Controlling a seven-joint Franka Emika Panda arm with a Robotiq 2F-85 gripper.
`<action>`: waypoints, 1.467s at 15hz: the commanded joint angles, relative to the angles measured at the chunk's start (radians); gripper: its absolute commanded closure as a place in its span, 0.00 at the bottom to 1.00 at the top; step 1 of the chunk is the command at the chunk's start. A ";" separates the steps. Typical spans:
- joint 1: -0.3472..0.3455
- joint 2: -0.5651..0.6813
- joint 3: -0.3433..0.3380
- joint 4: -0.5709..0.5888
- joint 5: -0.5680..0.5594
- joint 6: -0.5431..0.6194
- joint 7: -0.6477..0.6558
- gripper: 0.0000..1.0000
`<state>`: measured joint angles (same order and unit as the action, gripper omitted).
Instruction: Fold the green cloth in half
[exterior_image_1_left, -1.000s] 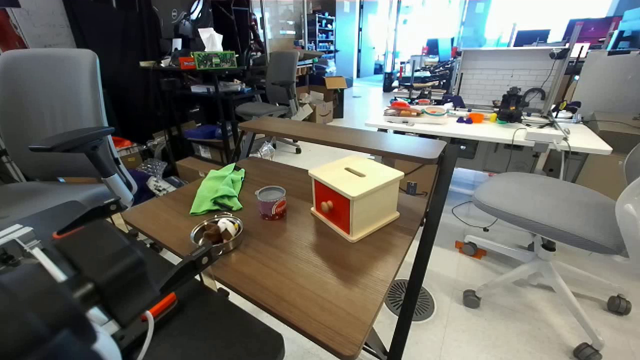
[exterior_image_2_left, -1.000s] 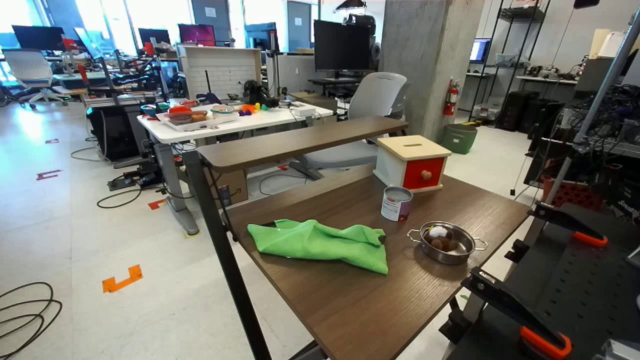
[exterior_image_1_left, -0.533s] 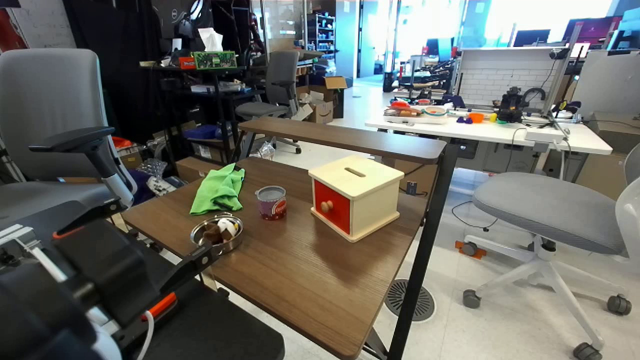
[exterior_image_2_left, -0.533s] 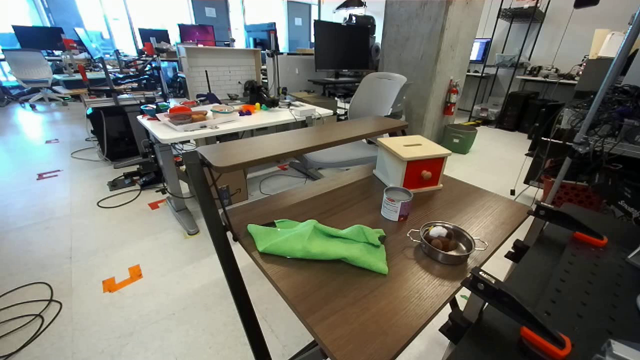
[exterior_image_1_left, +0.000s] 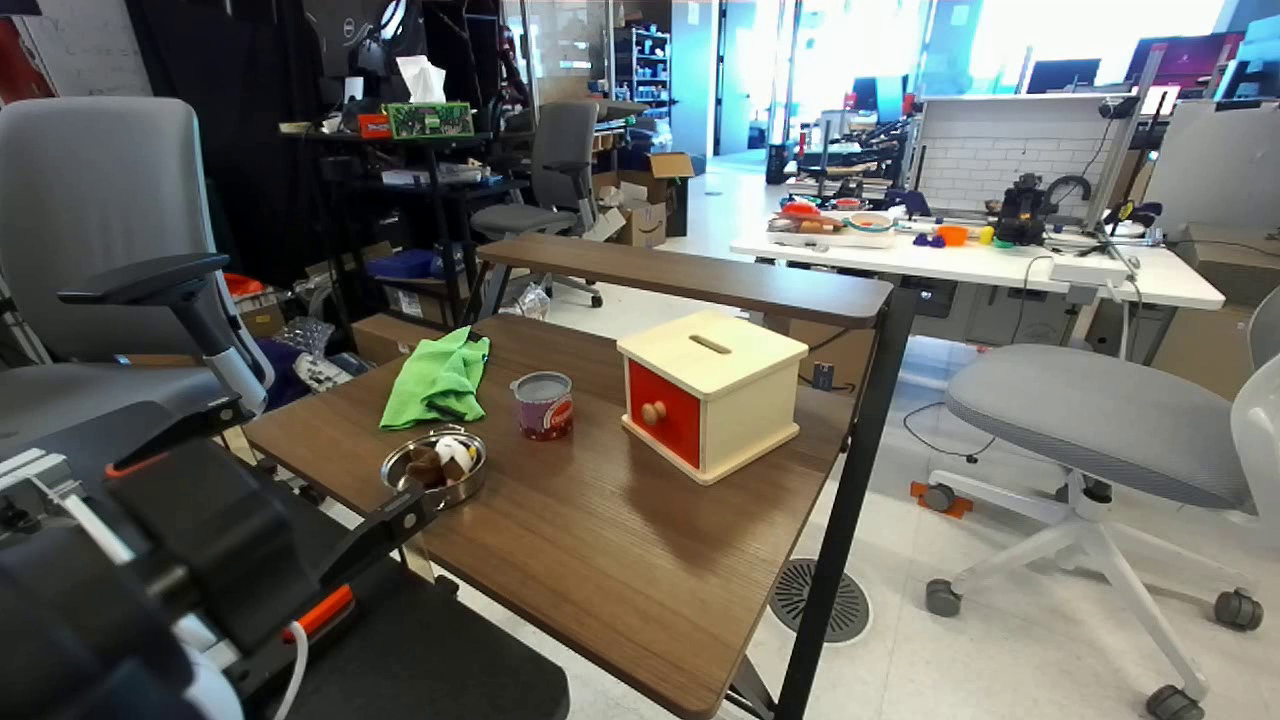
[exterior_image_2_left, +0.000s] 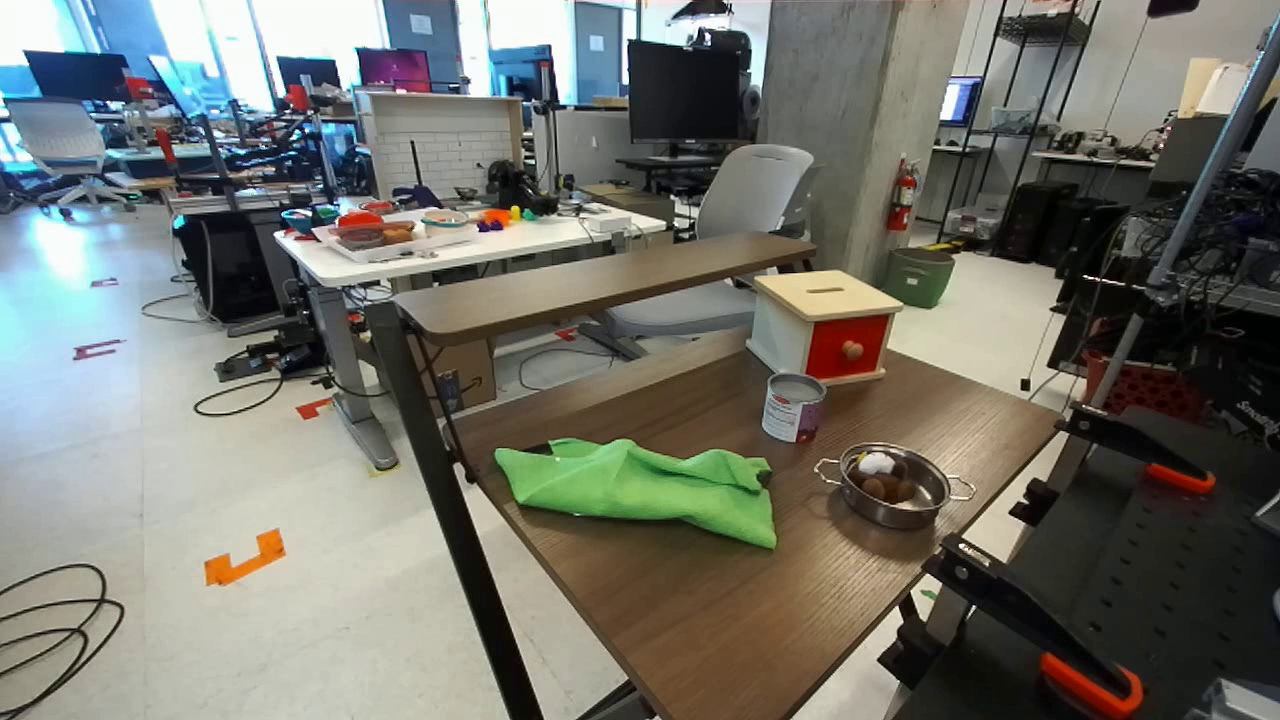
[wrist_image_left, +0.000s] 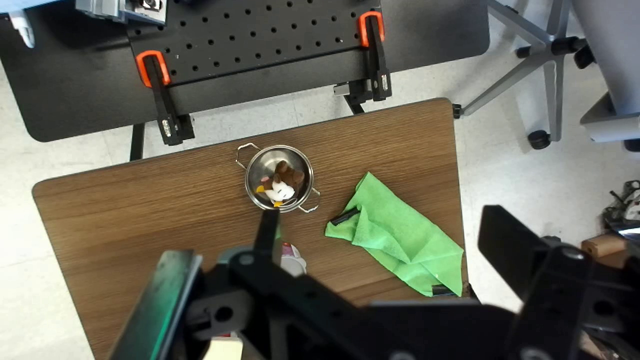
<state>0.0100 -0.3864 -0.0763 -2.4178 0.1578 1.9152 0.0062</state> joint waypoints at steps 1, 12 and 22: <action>-0.016 -0.001 0.016 0.005 0.011 0.005 0.020 0.00; 0.070 0.454 0.166 0.142 0.212 0.459 0.347 0.00; 0.256 1.007 0.103 0.546 -0.011 0.657 0.575 0.00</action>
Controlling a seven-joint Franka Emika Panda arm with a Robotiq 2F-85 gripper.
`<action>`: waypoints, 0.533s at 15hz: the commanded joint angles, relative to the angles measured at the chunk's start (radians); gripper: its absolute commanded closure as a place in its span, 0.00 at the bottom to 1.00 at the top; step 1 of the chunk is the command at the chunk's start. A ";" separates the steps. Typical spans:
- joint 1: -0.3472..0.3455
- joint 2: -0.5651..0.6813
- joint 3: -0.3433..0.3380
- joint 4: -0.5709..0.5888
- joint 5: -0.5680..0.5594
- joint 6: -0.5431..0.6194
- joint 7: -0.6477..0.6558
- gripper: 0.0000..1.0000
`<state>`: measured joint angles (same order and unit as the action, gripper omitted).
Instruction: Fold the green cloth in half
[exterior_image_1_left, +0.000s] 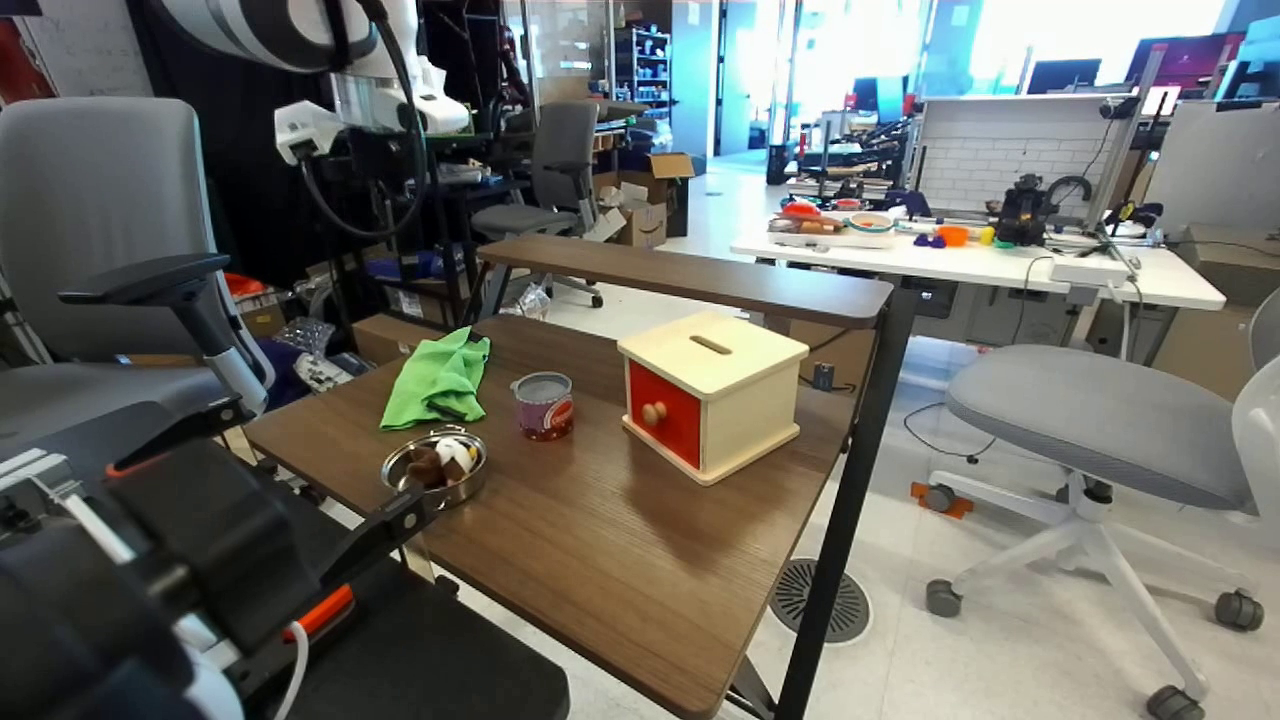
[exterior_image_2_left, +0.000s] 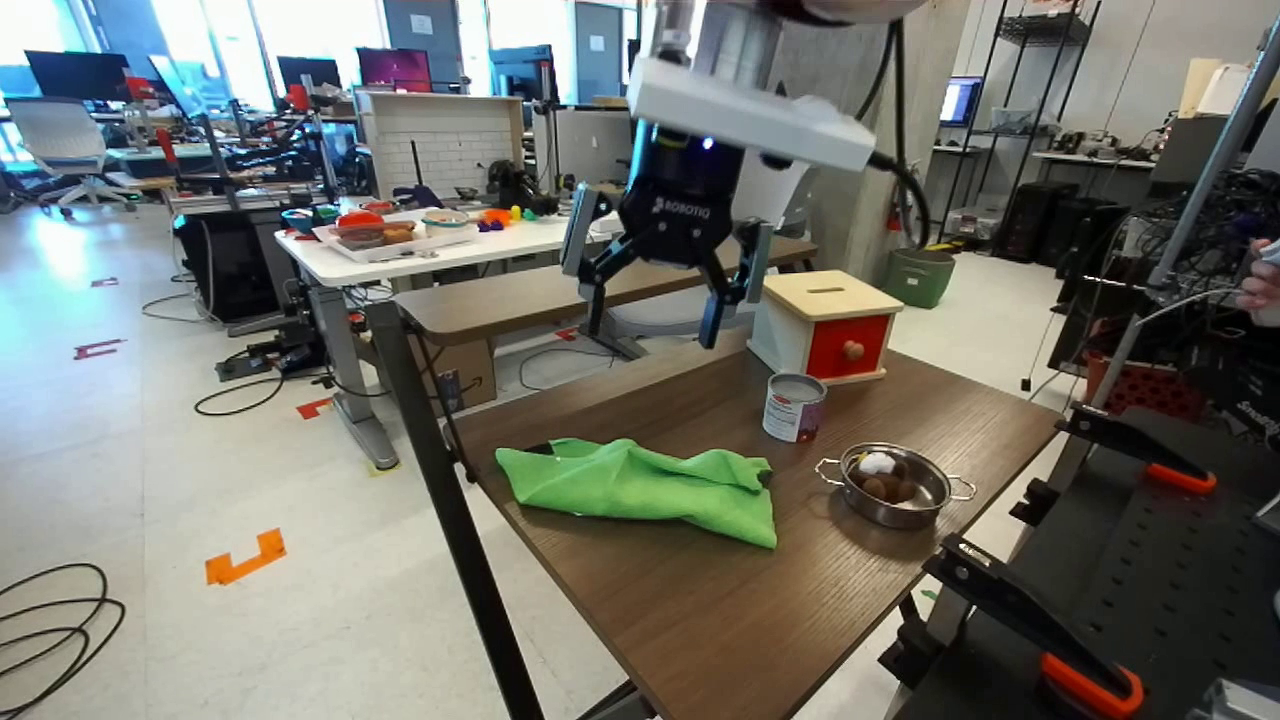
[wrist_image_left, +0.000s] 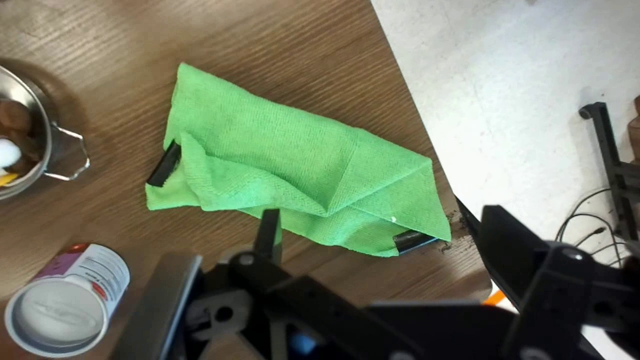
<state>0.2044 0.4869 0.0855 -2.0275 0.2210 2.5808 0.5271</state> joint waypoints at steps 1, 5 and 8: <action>0.079 0.178 -0.076 0.202 -0.095 -0.001 0.070 0.00; 0.136 0.323 -0.133 0.359 -0.132 0.024 0.138 0.00; 0.157 0.405 -0.149 0.457 -0.136 0.020 0.169 0.00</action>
<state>0.3308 0.7996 -0.0365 -1.6899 0.1100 2.5939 0.6486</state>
